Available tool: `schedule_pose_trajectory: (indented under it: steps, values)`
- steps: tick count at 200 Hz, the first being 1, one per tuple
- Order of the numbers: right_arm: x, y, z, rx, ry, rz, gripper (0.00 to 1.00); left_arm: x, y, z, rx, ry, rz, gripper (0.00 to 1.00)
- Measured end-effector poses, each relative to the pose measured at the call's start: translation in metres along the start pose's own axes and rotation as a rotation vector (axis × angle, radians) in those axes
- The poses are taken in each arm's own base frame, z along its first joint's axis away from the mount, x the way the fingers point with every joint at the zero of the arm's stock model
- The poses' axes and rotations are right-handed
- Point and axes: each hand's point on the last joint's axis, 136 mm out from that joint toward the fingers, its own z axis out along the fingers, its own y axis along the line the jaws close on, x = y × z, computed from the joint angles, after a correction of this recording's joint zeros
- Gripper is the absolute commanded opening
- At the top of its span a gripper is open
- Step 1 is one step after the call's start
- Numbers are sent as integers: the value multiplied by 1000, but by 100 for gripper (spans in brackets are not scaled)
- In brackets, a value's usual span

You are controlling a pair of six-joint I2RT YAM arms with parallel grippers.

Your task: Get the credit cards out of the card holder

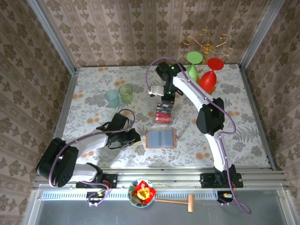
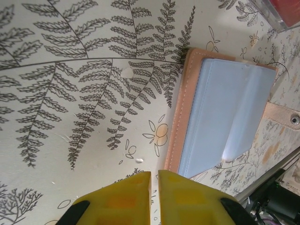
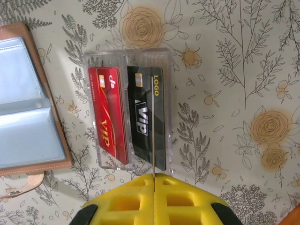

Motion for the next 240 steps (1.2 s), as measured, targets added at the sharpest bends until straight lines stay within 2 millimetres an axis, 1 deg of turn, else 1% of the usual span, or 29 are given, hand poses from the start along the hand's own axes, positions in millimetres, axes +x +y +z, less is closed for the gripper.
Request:
schedule_pose_trajectory:
  steps: [59, 89, 103, 121, 152, 172, 218, 240]
  values:
    - [0, 7, 17, -75, 20, 5, 0, -4, 2, -3, -4, -8, -1, 13]
    - [1, 8, 21, -87, 24, 15, 15, -4, 2, -3, -4, -8, -1, 13]
    - [1, 8, 22, -88, 26, 22, 19, -4, 2, -3, -4, -8, -1, 13]
    - [1, 7, 22, -85, 29, 37, 23, -4, 2, -3, -4, -8, -1, 13]
    - [3, 5, 25, -58, 29, 81, 24, -4, 1, -2, -2, -2, 5, 13]
    - [7, 9, 19, -34, 13, 123, 24, -5, 2, 0, -5, 4, 2, 13]
    - [8, 27, -16, 72, -102, 242, 25, -5, 2, 6, -2, 22, -4, 13]
    - [4, 36, -25, 114, -172, 313, 26, -8, -2, 7, 11, 19, 3, 13]
